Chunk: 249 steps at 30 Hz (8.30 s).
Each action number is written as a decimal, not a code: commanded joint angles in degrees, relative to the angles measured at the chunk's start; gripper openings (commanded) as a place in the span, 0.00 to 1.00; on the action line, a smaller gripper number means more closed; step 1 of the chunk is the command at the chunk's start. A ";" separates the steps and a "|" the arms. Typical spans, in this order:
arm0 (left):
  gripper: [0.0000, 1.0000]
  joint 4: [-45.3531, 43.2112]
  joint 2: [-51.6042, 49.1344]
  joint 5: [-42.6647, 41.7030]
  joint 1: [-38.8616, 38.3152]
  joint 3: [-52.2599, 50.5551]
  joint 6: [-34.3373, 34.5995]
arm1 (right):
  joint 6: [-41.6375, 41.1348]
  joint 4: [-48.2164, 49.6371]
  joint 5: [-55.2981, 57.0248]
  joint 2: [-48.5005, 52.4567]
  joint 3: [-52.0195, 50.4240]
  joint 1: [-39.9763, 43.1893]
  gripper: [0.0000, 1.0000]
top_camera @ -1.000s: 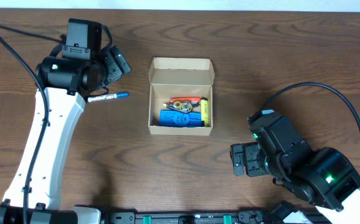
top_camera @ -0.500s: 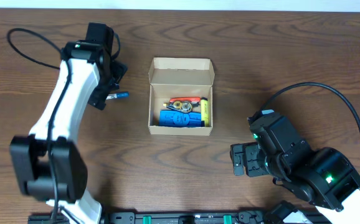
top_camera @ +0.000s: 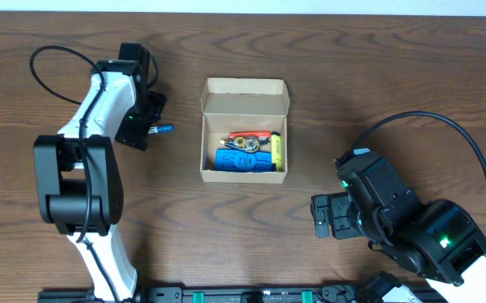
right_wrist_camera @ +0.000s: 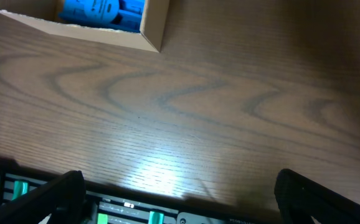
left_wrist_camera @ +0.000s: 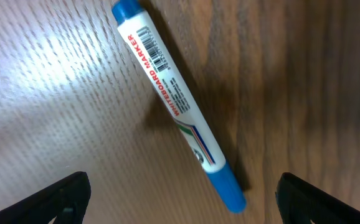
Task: Pack container
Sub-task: 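Move the left gripper back to the blue-capped marker, then close the left gripper on the blue marker and lift it, then carry the blue marker into the box and release it, then bring the left and right grippers to the box's lid flaps, then fold the lid flaps over the box with both grippers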
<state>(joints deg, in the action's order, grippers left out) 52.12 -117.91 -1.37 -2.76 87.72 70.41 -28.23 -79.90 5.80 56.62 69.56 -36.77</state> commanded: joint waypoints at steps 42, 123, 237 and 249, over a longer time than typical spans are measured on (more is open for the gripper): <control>0.06 4.83 -5.01 -4.26 0.13 1.92 -10.40 | -0.42 -0.07 -0.04 0.02 -0.02 -0.48 0.99; 0.06 0.74 21.27 -19.12 0.79 3.52 -62.31 | -0.68 5.20 -0.02 0.44 -0.04 -0.37 0.99; 0.06 -37.64 -0.39 -58.86 1.79 3.54 -53.55 | -5.57 99.65 -52.81 53.48 -6.86 30.08 0.01; 0.06 -16.59 8.94 -55.19 1.62 3.54 -69.40 | 5.07 80.94 -52.33 39.76 -6.86 29.86 0.01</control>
<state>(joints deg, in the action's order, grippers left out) 30.65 -111.44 -58.83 -1.13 90.83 8.93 -29.39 5.78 -46.50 100.92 62.63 -7.20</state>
